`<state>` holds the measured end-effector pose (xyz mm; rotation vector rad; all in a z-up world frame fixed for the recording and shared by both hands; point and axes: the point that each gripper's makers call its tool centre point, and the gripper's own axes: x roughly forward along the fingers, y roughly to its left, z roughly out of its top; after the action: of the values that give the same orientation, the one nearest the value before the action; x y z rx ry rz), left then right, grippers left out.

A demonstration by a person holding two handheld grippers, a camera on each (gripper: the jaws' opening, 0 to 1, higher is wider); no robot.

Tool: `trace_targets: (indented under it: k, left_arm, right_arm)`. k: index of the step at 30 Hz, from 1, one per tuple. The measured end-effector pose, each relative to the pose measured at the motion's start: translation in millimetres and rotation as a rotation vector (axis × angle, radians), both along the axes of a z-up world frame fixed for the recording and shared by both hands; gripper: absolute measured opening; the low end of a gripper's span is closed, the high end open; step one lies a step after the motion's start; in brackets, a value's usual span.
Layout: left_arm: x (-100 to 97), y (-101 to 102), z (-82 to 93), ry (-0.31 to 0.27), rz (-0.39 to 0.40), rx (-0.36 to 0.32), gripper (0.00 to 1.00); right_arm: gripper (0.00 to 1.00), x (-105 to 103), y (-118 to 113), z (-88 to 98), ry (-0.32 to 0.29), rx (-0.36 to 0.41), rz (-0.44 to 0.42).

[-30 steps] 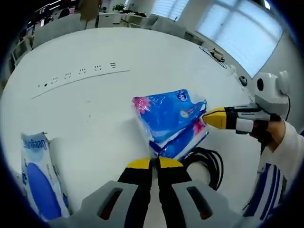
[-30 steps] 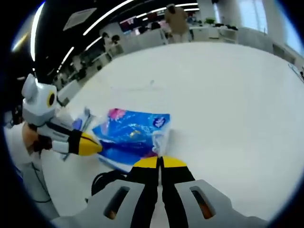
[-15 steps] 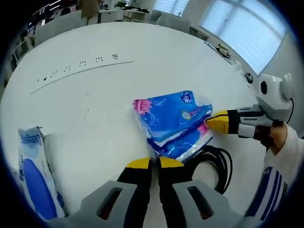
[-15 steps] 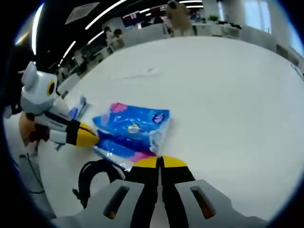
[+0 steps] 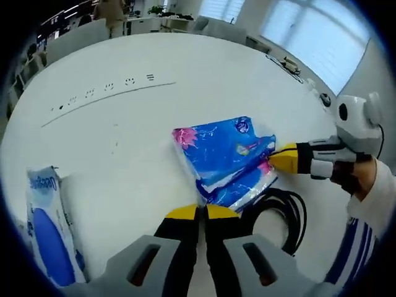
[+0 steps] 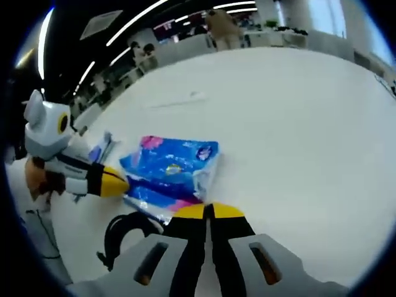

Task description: Arrange the tabletop items into an orderly group along one side of the table until the central work area is clear of visible clutter.

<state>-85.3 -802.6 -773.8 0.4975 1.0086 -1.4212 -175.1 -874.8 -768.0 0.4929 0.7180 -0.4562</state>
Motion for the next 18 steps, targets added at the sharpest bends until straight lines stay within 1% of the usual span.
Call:
trace_targets:
  k: [2,5,7,8,10,12,13,14,16,18]
  left_arm:
    - [0.0,0.0,0.2,0.017,0.023,0.006,0.0]
    - [-1.5,-0.5,0.8,0.01,0.007,0.014,0.01]
    - [-0.6,0.3,1.5,0.008,0.03,0.02,0.04]
    - [-1.9,0.8,2.1,0.014,0.036,0.021,0.08]
    - [-2.5,2.7,4.0,-0.007,0.031,0.029,0.16]
    - [5.0,2.0,7.8,-0.079,0.019,0.013,0.35]
    - [6.4,2.4,9.9,-0.092,0.014,0.009,0.42]
    - [7.9,3.1,12.2,-0.102,0.015,0.005,0.47]
    - [10.7,7.6,19.9,-0.106,0.016,0.0,0.47]
    - [11.4,10.7,28.4,-0.092,0.015,-0.018,0.51]
  right_arm:
    - [0.08,2.9,3.5,4.3,-0.018,0.006,0.001]
    - [0.14,2.9,6.1,8.0,-0.005,-0.008,0.008]
    - [0.18,3.5,6.5,13.3,-0.011,-0.019,0.01]
    - [0.2,3.6,6.6,15.5,-0.013,-0.02,0.008]
    - [0.25,4.4,7.8,21.4,-0.026,-0.017,0.009]
    - [0.28,4.0,10.7,28.0,-0.047,-0.005,-0.002]
    - [0.28,2.9,11.7,30.8,-0.052,-0.008,-0.005]
    - [0.28,1.1,13.7,34.5,-0.054,-0.015,-0.006]
    - [0.28,-1.9,17.5,39.5,-0.056,-0.02,-0.008]
    - [0.3,-5.0,22.8,46.9,-0.072,-0.018,-0.013]
